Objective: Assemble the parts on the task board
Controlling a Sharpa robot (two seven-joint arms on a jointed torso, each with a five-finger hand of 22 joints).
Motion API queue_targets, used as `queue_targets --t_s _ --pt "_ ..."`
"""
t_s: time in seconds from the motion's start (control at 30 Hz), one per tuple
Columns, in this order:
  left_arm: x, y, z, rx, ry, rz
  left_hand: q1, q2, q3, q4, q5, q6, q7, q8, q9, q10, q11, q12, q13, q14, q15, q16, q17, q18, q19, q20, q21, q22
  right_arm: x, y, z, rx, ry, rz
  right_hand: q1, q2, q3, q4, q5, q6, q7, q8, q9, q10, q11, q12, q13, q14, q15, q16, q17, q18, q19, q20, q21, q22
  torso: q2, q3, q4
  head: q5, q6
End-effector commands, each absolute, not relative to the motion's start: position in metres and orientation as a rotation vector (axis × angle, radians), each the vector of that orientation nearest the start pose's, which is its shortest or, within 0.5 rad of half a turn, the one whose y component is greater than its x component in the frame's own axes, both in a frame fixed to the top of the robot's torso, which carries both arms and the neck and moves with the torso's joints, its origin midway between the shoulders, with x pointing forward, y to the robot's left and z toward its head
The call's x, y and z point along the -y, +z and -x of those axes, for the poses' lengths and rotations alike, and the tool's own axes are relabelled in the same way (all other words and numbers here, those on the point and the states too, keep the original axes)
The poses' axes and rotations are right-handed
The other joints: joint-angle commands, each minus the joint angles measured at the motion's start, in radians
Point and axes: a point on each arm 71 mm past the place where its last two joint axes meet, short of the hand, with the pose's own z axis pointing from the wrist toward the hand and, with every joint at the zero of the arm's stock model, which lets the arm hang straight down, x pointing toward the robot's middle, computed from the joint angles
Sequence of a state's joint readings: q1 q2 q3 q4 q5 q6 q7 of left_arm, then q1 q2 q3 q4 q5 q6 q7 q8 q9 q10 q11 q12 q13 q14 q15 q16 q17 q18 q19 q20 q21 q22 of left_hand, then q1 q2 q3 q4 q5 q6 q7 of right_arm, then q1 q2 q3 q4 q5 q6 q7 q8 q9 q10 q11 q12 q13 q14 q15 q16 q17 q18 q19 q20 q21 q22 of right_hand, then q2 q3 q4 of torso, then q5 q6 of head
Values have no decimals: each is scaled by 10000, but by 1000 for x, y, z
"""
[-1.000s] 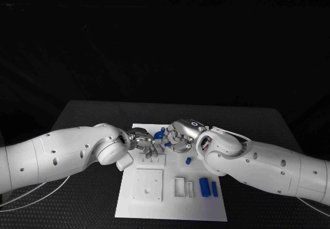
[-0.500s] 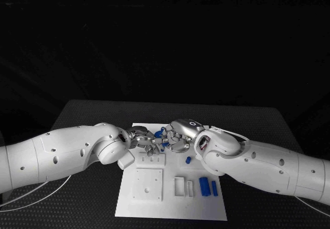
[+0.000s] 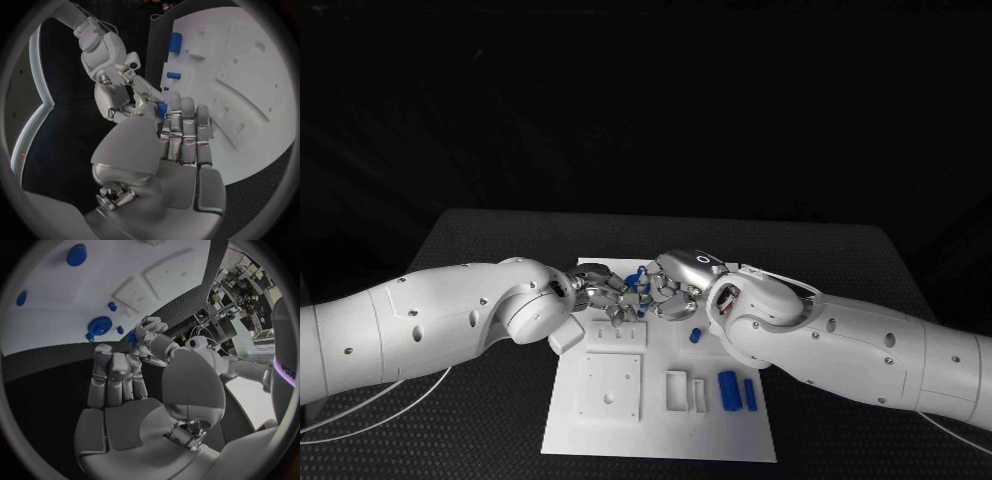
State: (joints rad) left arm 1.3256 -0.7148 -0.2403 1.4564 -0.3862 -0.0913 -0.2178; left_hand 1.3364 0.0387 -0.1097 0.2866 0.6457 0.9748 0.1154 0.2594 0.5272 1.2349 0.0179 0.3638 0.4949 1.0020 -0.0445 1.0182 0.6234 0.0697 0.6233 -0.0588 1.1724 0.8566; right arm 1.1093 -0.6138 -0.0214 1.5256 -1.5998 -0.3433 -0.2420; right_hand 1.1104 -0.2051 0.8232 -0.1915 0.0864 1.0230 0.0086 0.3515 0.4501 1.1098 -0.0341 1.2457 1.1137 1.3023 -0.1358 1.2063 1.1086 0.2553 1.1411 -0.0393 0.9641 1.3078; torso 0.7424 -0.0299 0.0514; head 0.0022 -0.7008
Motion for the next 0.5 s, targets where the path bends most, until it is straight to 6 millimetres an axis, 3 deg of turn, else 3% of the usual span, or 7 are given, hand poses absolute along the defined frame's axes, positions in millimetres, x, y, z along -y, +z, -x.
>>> queue_targets --t_s 0.03,0.3,0.5 --pt "-162 -227 -481 -22451 -10459 7496 185 45 -76 -6 20 105 -7 70 4 81 -21 -43 -17 -95 15 -60 11 -107 -84 -806 -28 -18 86 -212 -458 -16635 7344 2613 -58 13 47 -24 71 744 682 64 15 61 20 -35 -7 56 17 65 -10 65 74 5 56 105 5 -2 -3 -17 -7" --pt "-161 -227 -480 -22448 -10531 7524 389 123 -129 -15 35 193 -46 151 18 151 -42 -73 -29 -86 17 -55 14 -120 -105 -801 -41 -27 86 -212 -458 -16672 7341 2623 -65 15 46 -29 80 742 683 63 14 58 20 -41 -12 56 17 64 -11 65 75 3 55 103 3 -2 0 -30 -12" --pt "-162 -227 -481 -22383 -10605 7614 945 472 -215 -17 -6 403 -151 331 71 383 -99 -130 -51 -57 9 -36 24 -148 -145 -803 -41 -30 86 -213 -459 -16734 7311 2644 -69 15 45 -33 84 741 683 62 13 61 20 -41 -9 56 17 64 -11 65 75 2 54 102 -3 -4 2 -32 -17"
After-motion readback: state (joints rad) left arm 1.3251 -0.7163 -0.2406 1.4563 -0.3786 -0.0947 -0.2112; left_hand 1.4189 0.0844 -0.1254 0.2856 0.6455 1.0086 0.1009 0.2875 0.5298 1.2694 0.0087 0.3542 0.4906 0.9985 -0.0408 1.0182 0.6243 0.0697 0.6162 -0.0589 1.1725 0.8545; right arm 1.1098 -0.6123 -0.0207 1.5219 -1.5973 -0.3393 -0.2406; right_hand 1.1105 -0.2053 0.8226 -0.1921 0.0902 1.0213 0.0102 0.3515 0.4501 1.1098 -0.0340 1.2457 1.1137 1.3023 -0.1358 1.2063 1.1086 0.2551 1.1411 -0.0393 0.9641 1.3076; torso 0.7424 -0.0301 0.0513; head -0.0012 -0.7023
